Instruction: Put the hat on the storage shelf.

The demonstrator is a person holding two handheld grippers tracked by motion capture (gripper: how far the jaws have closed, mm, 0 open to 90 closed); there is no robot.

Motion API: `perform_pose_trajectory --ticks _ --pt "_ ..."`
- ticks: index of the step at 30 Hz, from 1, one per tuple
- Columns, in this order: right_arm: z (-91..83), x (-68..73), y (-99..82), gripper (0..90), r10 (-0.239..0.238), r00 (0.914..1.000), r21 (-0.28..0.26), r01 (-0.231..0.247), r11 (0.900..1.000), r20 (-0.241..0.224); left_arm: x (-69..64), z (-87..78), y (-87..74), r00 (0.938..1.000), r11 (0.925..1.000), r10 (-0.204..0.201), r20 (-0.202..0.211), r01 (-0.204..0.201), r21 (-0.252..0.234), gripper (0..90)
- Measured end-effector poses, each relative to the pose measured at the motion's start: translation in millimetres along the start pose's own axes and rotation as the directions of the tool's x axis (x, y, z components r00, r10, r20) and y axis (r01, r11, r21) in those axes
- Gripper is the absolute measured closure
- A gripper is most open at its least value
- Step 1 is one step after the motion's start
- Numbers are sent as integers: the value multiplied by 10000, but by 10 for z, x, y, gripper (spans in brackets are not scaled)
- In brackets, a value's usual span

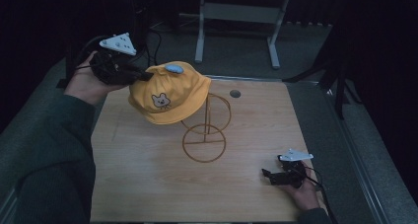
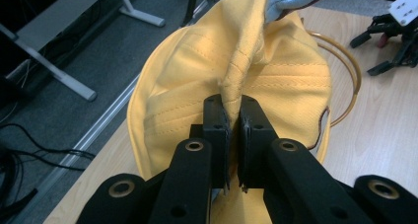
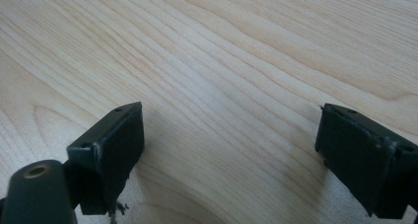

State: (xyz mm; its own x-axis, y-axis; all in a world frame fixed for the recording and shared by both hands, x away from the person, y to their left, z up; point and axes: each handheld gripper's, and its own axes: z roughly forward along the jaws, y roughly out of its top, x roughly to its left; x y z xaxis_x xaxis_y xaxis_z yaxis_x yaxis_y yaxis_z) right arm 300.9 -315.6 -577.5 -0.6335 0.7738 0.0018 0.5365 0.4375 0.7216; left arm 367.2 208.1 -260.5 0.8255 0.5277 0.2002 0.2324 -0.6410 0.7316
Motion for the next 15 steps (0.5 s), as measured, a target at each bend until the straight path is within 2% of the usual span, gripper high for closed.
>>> perform_pose_trajectory --ticks 5,6,9,15 --pt "-1 1 0 112 22 10000 4 -22 10000 -5 7 -13 -3 9999 10000 -15 -153 14 -35 844" --pt "-1 2 0 112 22 10000 6 -22 10000 -5 23 -37 -6 9997 9998 -84 -245 80 -160 844" --pt "-1 2 0 112 27 10000 8 -27 10000 -8 43 -74 -8 9995 9994 -174 -270 165 -299 844" --pt "-1 1 0 112 22 10000 6 -22 10000 -6 28 -90 20 9997 9991 -104 -202 96 -425 844"
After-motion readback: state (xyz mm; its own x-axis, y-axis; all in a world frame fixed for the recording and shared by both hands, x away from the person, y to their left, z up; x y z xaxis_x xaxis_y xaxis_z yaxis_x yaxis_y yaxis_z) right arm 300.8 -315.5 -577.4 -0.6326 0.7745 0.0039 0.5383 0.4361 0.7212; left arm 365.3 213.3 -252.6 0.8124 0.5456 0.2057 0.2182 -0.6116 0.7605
